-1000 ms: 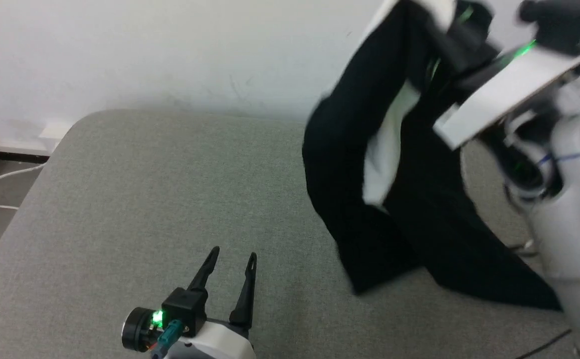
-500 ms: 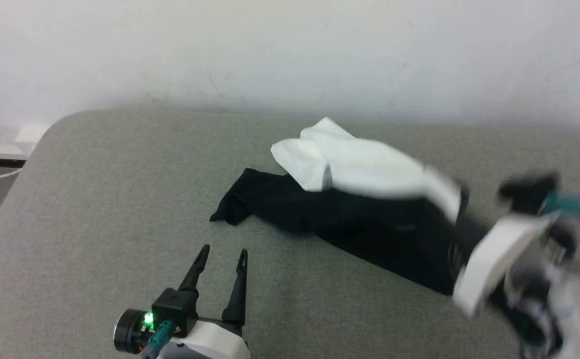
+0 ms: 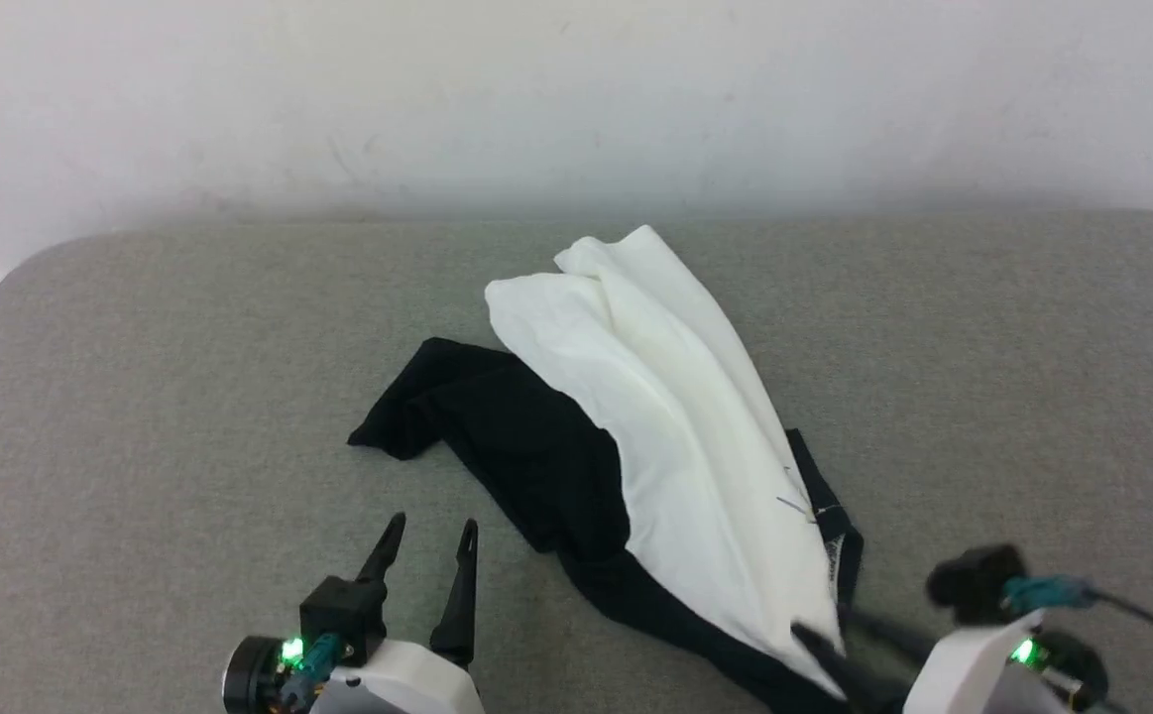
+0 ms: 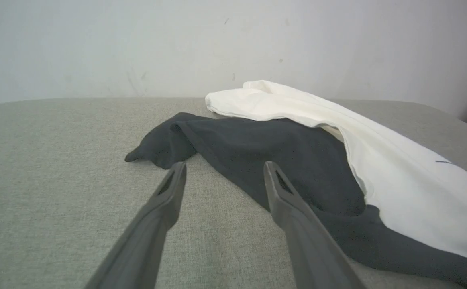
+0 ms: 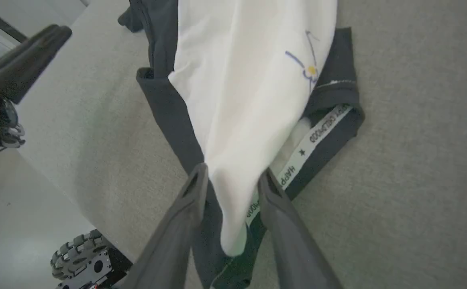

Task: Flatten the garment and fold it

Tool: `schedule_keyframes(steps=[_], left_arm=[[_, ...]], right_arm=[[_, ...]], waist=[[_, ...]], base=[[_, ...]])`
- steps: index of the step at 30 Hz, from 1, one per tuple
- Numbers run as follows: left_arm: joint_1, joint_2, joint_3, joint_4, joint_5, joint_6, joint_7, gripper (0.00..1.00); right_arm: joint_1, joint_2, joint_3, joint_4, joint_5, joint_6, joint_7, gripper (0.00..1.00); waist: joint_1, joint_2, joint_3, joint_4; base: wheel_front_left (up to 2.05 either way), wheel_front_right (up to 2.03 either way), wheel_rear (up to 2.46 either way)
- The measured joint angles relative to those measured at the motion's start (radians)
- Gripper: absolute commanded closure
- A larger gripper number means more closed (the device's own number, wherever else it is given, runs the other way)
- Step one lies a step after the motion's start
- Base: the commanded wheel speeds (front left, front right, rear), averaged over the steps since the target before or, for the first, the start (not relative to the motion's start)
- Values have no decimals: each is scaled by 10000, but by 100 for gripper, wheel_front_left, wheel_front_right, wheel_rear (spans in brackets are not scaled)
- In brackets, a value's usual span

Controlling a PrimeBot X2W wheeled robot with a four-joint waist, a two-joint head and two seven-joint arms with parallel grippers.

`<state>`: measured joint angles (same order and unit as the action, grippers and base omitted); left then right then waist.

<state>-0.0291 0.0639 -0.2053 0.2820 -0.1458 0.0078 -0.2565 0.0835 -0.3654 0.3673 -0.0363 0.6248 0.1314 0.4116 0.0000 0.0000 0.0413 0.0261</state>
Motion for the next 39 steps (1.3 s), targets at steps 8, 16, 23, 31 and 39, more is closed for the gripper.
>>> schedule_keyframes(steps=[8,16,23,31,39], left_arm=[[-818,-36,121,920,-788,-86,1225,0],[-2336,-75,123,2316,-1331,167,3354,0],[-3191,-79,169,3183,-1632,263,3352,60],[-3266,-44,351,3198,-1789,245,1848,100],[-1837,506,1386,1308,-1948,1172,587,100]], right_arm=[[-967,21,-2454,-1438,-635,0,-2113,0],[-1029,859,-3666,-1198,-2477,0,-3879,0],[-980,1250,-3411,-575,-3058,2,-4217,0],[-746,1256,-2895,382,-3083,2,-3833,0],[-500,1221,-2631,1131,-3089,2,-3229,0]], waist=[[0,0,25,-526],[2,0,566,-851],[2,0,1067,-1108],[2,0,1109,-890],[0,0,684,-81]], base=[[0,0,0],[0,0,0],[0,0,0],[0,0,0],[0,0,0]])
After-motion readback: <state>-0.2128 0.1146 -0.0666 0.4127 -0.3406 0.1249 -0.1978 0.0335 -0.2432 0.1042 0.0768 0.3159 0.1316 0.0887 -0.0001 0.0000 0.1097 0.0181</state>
